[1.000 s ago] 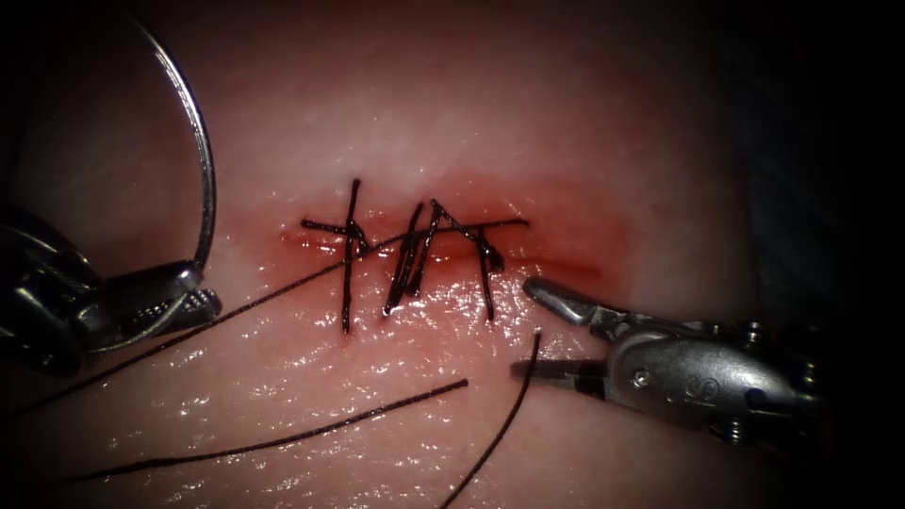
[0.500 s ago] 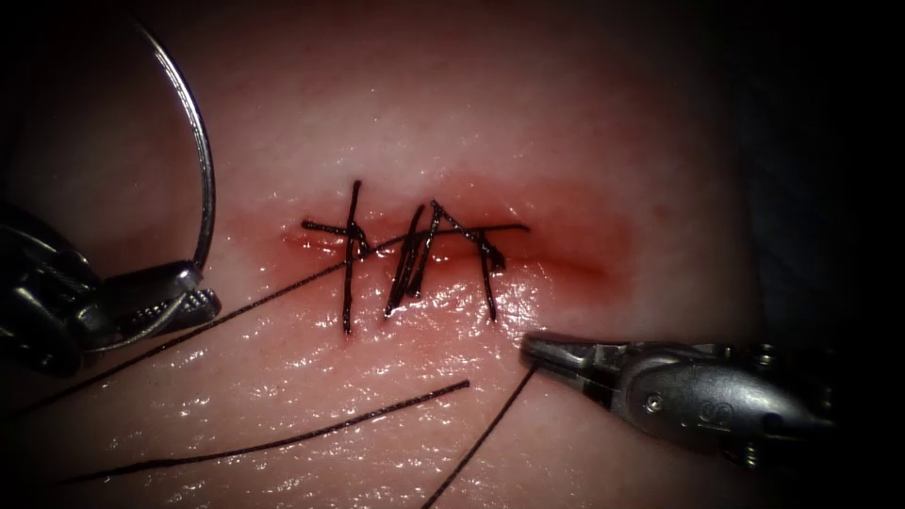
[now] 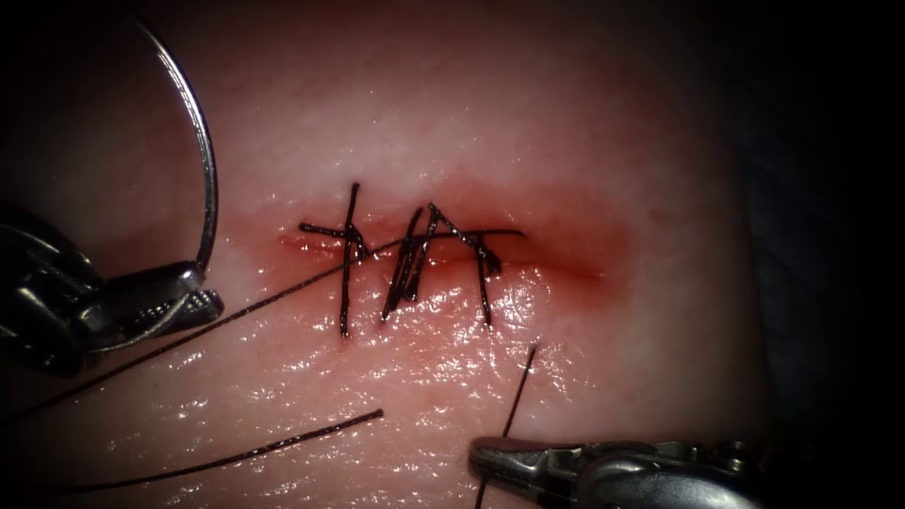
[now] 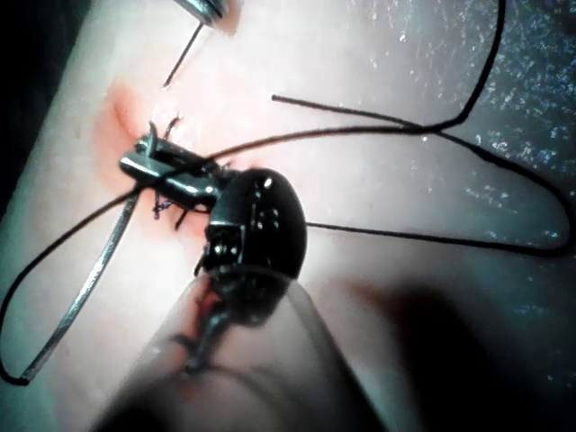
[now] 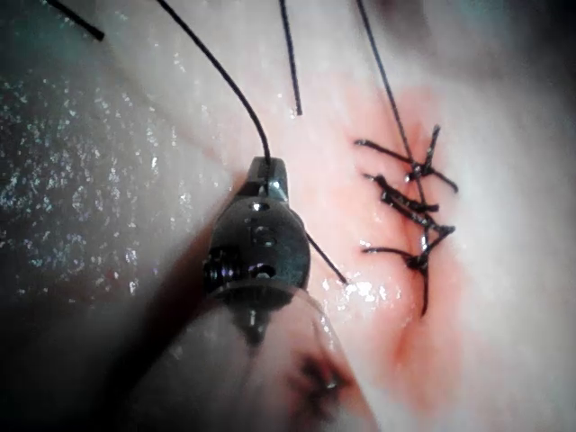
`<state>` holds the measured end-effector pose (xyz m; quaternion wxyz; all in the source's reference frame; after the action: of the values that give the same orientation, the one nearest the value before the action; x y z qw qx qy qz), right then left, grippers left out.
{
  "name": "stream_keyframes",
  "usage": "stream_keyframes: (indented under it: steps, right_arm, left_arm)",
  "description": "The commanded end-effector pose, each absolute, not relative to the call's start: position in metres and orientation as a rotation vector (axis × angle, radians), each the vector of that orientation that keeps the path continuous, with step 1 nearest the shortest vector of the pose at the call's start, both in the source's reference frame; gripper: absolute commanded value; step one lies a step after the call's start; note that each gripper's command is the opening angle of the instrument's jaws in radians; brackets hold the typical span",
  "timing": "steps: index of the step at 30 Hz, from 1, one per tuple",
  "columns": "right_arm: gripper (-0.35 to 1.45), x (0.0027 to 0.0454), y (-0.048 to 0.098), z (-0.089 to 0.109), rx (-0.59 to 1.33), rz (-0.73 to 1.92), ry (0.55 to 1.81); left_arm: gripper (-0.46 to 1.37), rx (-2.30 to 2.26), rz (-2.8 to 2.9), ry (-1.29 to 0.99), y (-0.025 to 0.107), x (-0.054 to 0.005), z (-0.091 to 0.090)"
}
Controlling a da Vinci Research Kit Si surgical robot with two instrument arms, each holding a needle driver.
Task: Wound Closure
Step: Use the right gripper to pull the suture through the cut until a short tail remains on top
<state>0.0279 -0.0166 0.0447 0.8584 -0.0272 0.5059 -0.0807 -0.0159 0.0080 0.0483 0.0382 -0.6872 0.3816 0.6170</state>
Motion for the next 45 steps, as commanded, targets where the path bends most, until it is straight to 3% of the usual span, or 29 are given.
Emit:
stream_keyframes:
  steps: [1, 16, 26, 27, 28, 29, 30, 32, 35, 45]
  right_arm:
    - [-0.35, 0.0283, -0.0168, 0.0445, -0.054, -0.173, 1.068]
    - [-0.35, 0.0346, -0.0208, 0.0408, 0.014, -0.258, 1.111]
    - [-0.35, 0.0354, -0.0214, 0.04, 0.038, -0.265, 1.116]
    - [0.01, 0.0351, -0.0211, 0.04, 0.038, -0.25, 1.128]
    - [0.14, 0.0349, -0.0209, 0.04, 0.039, -0.242, 1.133]
    - [0.41, 0.0346, -0.0207, 0.04, 0.039, -0.233, 1.14]
    - [0.46, 0.0345, -0.0206, 0.04, 0.041, -0.227, 1.142]
    - [0.93, 0.0337, -0.02, 0.04, 0.005, -0.19, 1.136]
    - [1.07, 0.0326, -0.0193, 0.0398, -0.021, -0.168, 1.135]
    - [1.16, 0.0266, -0.0152, 0.0376, -0.124, -0.043, 1.169]
  left_arm:
    - [-0.35, -2.11, 1.896, 1.167, 0.008, -0.0159, 0.0483]
    - [-0.35, -2.111, 1.896, 1.167, 0.008, -0.0159, 0.0483]
    - [-0.35, -2.11, 1.896, 1.167, 0.008, -0.0159, 0.0483]
    - [-0.35, -2.11, 1.896, 1.167, 0.008, -0.0159, 0.0483]
    - [-0.35, -2.11, 1.896, 1.167, 0.008, -0.0159, 0.0483]
    - [-0.35, -2.11, 1.896, 1.167, 0.008, -0.0159, 0.0483]
    - [-0.35, -2.11, 1.896, 1.167, 0.008, -0.0159, 0.0483]
    - [-0.35, -2.11, 1.896, 1.167, 0.008, -0.0159, 0.0483]
    - [-0.35, -2.11, 1.896, 1.167, 0.008, -0.0159, 0.0483]
    - [-0.35, -2.11, 1.896, 1.167, 0.008, -0.0159, 0.0483]
